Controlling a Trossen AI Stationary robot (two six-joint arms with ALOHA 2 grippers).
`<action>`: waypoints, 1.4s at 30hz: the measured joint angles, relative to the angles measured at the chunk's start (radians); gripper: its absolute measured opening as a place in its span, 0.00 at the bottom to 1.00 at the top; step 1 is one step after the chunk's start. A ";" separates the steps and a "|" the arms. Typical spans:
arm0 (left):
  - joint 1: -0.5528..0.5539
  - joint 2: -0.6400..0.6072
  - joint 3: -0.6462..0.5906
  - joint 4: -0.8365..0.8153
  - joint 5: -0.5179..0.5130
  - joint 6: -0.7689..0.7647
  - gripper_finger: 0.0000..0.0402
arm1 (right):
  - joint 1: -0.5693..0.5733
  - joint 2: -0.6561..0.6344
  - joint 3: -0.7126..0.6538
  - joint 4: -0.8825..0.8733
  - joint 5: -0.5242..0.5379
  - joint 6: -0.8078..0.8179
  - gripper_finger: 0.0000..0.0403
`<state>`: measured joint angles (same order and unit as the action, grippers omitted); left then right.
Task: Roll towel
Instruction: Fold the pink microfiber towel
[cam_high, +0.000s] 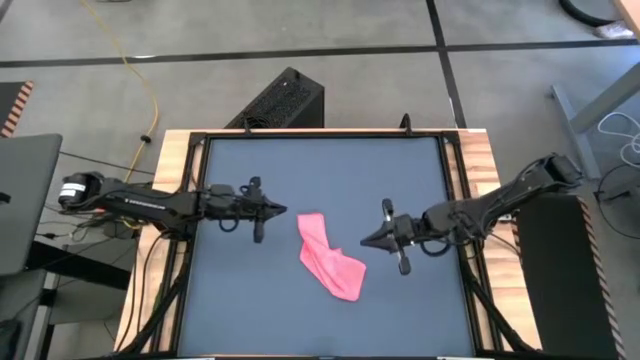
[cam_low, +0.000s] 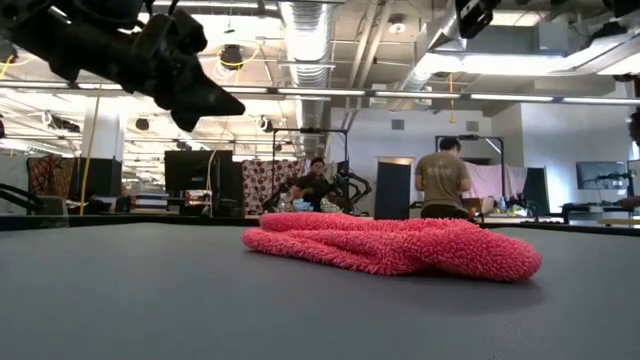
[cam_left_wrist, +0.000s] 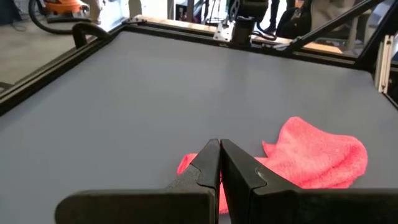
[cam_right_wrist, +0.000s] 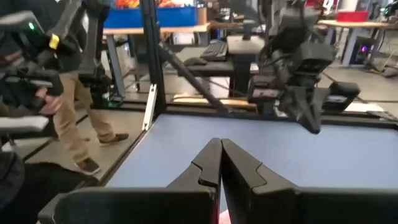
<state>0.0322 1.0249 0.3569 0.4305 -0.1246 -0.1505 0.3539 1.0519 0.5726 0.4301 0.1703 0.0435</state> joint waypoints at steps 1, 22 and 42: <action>0.000 0.011 0.007 0.002 0.000 0.000 0.00 | 0.003 0.013 0.001 -0.004 0.000 0.000 0.09; 0.003 0.256 0.027 0.028 -0.062 0.039 0.10 | 0.017 0.239 0.125 0.028 0.001 -0.157 0.09; -0.022 0.437 0.232 -0.222 -0.018 0.586 0.45 | 0.039 0.262 0.145 0.016 0.002 -0.149 0.09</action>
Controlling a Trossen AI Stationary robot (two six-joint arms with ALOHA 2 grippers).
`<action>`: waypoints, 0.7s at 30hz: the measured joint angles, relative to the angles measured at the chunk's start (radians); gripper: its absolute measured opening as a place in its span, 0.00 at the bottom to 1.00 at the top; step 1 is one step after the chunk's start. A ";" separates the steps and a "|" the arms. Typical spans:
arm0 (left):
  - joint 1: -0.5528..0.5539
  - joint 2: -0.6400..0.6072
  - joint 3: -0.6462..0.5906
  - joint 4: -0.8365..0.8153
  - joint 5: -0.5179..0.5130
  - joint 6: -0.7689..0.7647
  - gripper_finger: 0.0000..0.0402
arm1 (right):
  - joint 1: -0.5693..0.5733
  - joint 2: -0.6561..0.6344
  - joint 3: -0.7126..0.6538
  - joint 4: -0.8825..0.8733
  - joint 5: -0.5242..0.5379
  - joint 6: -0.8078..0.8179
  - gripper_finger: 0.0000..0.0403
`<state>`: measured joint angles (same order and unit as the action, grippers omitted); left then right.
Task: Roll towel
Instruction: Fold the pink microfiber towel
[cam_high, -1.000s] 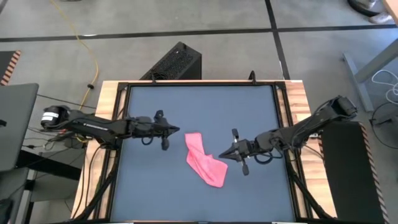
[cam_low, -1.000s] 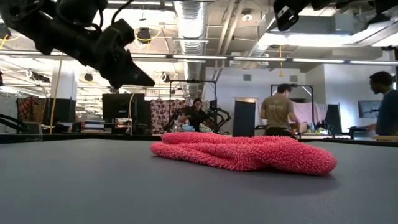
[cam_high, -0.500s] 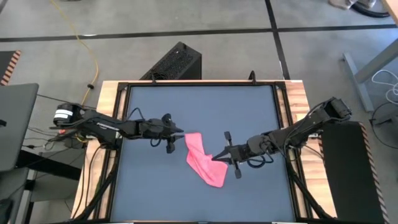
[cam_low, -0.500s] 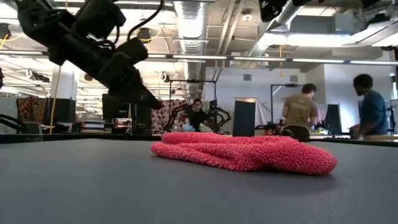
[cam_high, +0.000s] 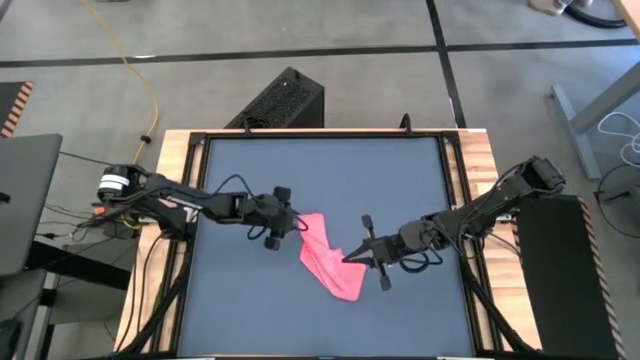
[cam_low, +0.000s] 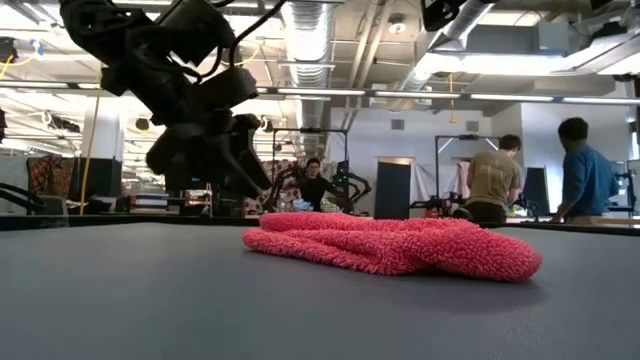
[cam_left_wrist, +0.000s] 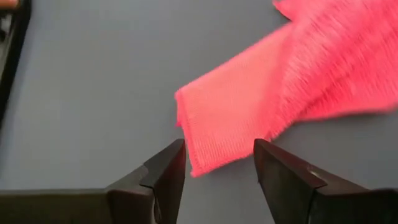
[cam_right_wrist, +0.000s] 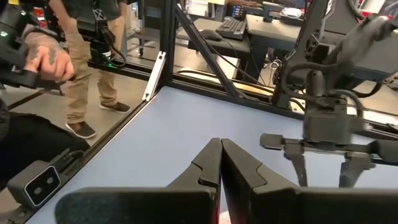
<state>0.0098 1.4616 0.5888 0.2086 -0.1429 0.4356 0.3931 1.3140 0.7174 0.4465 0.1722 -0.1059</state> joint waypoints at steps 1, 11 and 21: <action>-0.006 0.000 0.000 -0.010 0.001 0.061 0.45 | 0.000 0.000 0.000 0.000 0.000 0.000 0.09; -0.025 0.045 0.006 -0.039 -0.057 0.381 0.45 | 0.000 0.000 0.000 0.003 0.000 0.000 0.09; -0.044 0.180 0.086 -0.043 -0.230 0.448 0.45 | 0.000 0.000 0.000 0.001 0.000 0.001 0.09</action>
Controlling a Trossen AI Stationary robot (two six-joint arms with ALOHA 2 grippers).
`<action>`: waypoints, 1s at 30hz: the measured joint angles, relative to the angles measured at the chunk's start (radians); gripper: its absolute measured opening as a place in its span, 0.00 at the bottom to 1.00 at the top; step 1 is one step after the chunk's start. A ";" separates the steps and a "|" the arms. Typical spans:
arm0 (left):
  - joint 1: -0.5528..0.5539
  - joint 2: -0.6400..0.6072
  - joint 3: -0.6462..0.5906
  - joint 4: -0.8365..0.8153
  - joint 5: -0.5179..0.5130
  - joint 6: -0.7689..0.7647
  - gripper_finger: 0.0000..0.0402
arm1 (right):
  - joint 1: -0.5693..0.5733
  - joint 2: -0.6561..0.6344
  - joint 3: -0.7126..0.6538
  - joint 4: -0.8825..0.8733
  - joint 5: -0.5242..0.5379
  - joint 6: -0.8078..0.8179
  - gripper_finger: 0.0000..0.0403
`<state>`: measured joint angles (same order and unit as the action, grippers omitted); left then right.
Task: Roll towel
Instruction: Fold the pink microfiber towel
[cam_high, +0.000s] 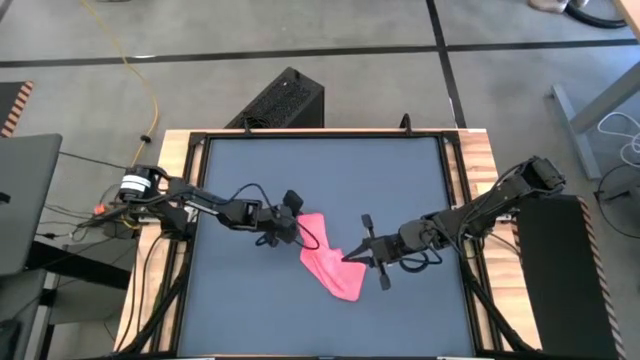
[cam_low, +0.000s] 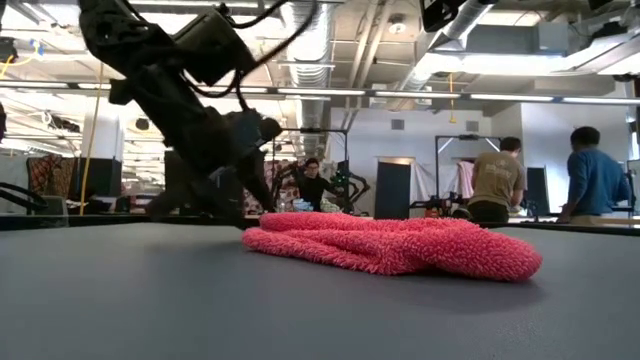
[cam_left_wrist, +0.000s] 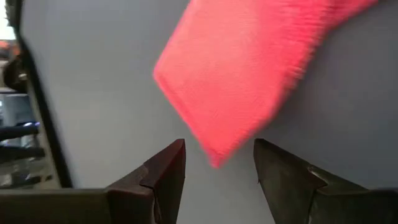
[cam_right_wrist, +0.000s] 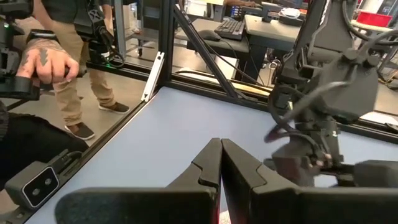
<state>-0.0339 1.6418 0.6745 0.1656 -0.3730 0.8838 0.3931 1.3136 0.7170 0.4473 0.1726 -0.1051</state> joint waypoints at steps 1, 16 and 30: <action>0.000 0.007 0.004 0.001 -0.003 0.000 0.45 | 0.000 0.000 0.000 -0.001 0.000 0.000 0.09; 0.000 0.012 0.037 -0.030 -0.008 0.055 0.42 | 0.000 0.000 -0.001 -0.039 0.000 0.000 0.09; -0.023 0.012 0.037 -0.026 -0.006 0.026 0.03 | -0.008 0.000 -0.001 -0.058 0.000 -0.008 0.09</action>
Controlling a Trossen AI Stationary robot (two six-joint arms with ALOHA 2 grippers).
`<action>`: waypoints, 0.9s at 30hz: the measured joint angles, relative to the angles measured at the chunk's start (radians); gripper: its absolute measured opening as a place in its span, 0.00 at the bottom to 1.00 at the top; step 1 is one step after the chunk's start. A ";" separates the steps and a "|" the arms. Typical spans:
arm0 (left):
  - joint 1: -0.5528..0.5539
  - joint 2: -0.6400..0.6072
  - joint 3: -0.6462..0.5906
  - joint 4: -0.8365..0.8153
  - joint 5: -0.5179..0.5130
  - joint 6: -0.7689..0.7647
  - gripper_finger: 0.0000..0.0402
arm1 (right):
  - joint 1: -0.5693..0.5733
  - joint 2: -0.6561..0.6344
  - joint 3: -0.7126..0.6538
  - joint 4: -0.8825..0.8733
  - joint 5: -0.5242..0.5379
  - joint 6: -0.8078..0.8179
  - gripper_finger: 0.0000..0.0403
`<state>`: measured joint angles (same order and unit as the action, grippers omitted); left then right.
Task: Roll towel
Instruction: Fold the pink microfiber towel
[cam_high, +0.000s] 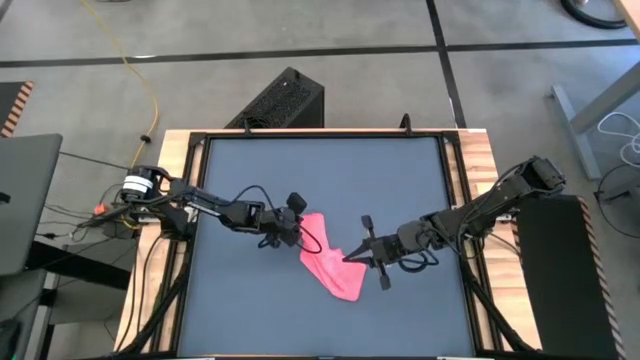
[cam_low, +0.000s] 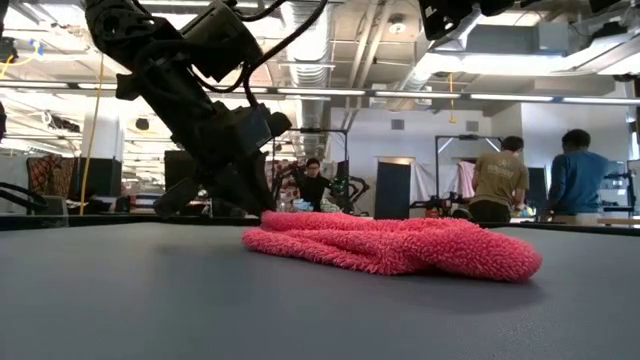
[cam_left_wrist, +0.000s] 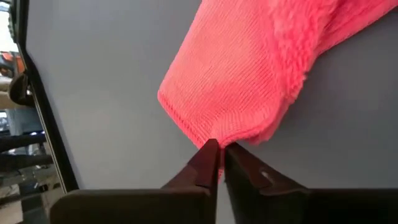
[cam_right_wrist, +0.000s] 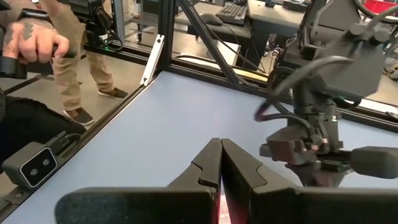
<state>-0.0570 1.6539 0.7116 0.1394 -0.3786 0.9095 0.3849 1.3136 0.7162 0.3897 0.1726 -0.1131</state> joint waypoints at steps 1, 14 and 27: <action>-0.004 0.000 0.000 0.000 0.000 -0.001 0.02 | -0.002 0.000 0.000 0.000 0.000 0.000 0.09; -0.011 -0.274 -0.001 -0.051 0.084 -0.129 0.00 | -0.002 0.000 0.000 0.011 0.000 0.000 0.09; 0.053 -0.686 0.063 0.037 0.068 -0.675 0.00 | -0.003 0.000 0.000 0.049 0.000 0.000 0.09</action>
<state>-0.0037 0.9677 0.7746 0.1762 -0.3105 0.2347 0.3817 1.3136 0.7162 0.4387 0.1730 -0.1134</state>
